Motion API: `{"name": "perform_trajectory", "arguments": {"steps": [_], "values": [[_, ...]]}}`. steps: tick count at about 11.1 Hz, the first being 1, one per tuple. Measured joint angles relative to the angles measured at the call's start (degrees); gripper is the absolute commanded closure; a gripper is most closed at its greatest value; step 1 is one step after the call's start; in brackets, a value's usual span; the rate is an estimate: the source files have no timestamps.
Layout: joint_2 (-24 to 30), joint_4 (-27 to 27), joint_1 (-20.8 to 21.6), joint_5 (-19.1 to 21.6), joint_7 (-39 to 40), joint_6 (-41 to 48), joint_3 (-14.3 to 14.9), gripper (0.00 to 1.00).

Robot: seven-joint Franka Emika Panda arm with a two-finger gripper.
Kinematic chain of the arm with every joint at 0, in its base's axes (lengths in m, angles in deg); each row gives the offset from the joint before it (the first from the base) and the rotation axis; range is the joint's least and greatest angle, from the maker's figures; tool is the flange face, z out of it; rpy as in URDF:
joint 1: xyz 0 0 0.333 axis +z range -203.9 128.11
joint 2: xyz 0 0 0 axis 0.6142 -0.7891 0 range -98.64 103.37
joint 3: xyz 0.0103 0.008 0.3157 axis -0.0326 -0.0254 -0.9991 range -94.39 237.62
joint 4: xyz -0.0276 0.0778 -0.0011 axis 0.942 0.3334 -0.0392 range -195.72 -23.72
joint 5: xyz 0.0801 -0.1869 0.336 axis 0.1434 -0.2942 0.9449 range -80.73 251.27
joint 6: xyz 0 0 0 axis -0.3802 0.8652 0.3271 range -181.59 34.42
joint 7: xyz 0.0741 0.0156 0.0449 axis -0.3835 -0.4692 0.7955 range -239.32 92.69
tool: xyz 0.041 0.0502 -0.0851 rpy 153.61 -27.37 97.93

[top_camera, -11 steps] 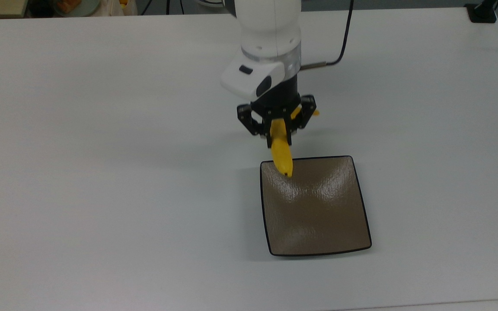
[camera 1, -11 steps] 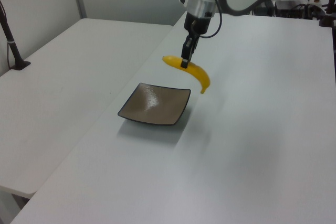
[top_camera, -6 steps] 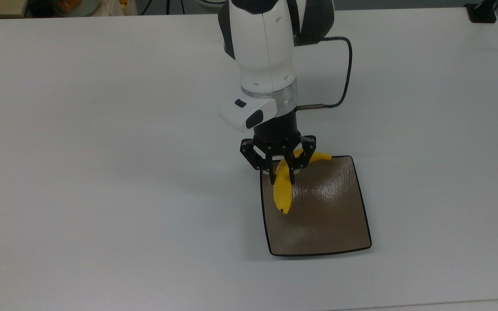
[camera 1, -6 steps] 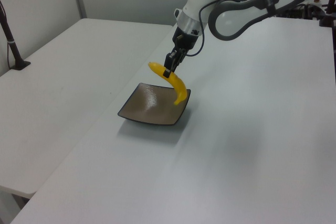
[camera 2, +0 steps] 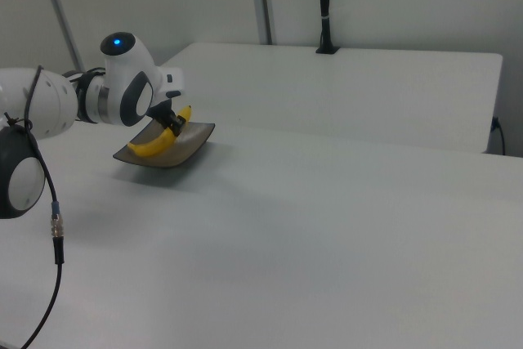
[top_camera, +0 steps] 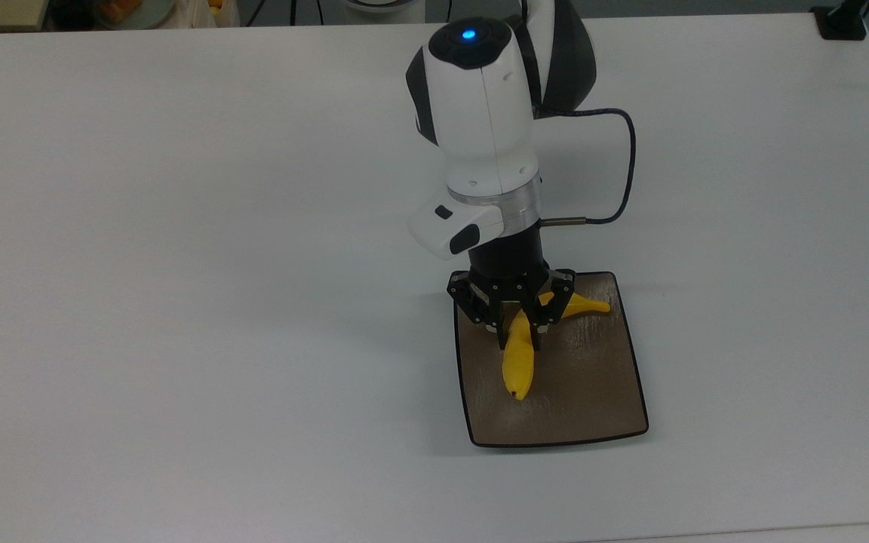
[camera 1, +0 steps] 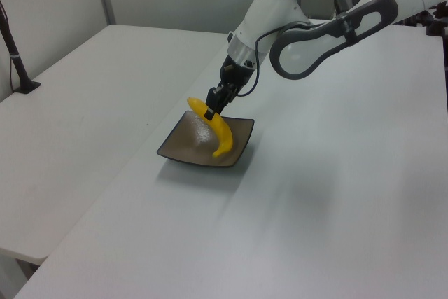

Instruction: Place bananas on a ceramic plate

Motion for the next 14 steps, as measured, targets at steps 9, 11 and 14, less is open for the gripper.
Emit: {"name": "perform_trajectory", "arguments": {"steps": [9, 11, 14], "values": [[-1.18, 1.31, 0.19, -0.05, -4.47, -5.3, -0.02, 0.0], [3.45, -0.64, 0.18, -0.1, -4.47, -4.74, 0.66, 0.0], [15.04, -4.31, 0.05, -0.11, -4.51, 13.64, 2.56, 0.0]]}}
